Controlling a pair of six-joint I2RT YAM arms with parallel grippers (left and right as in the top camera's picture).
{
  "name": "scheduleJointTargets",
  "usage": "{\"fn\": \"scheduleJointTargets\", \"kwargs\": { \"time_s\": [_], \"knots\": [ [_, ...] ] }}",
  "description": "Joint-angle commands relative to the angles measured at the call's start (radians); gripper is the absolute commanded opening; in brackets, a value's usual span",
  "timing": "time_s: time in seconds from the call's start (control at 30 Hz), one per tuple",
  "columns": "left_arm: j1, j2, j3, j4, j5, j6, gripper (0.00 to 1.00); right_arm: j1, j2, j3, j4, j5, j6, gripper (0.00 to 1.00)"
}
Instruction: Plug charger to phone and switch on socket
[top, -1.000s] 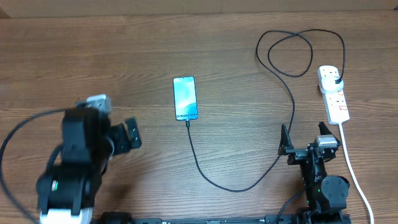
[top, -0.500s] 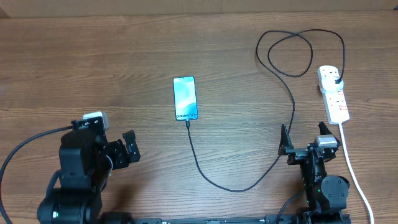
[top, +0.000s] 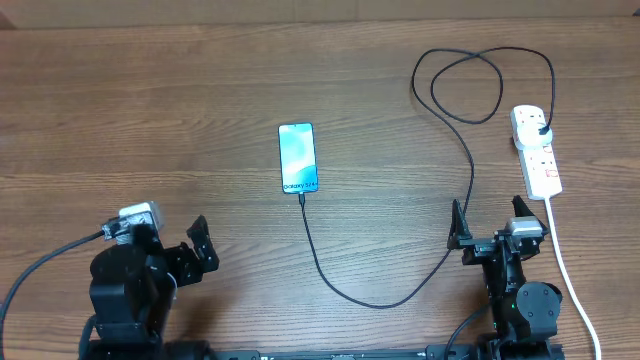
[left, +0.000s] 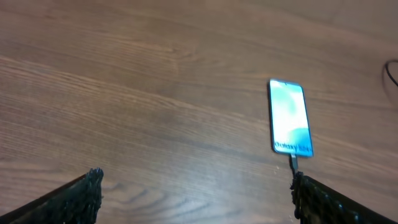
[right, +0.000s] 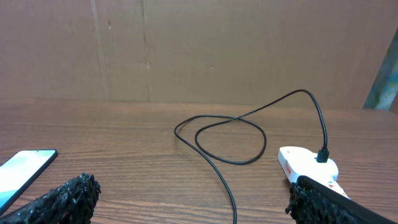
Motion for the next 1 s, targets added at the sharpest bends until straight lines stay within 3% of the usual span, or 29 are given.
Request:
{"fn": "scheduleJointTargets", "kwargs": {
  "time_s": [0.0,0.4,0.97],
  "knots": [
    [0.016,-0.071,-0.101,0.087,0.040,0.012,1.00,-0.005,-0.010,-0.011,0.007,0.009,0.006,1.00],
    [0.016,-0.274,-0.397,0.408,0.087,0.058,1.00,-0.005,-0.010,-0.011,0.007,0.009,0.006,1.00],
    [0.017,-0.418,-0.550,0.664,0.068,0.095,1.00,-0.005,-0.010,-0.011,0.007,0.009,0.006,1.00]
  ]
}}
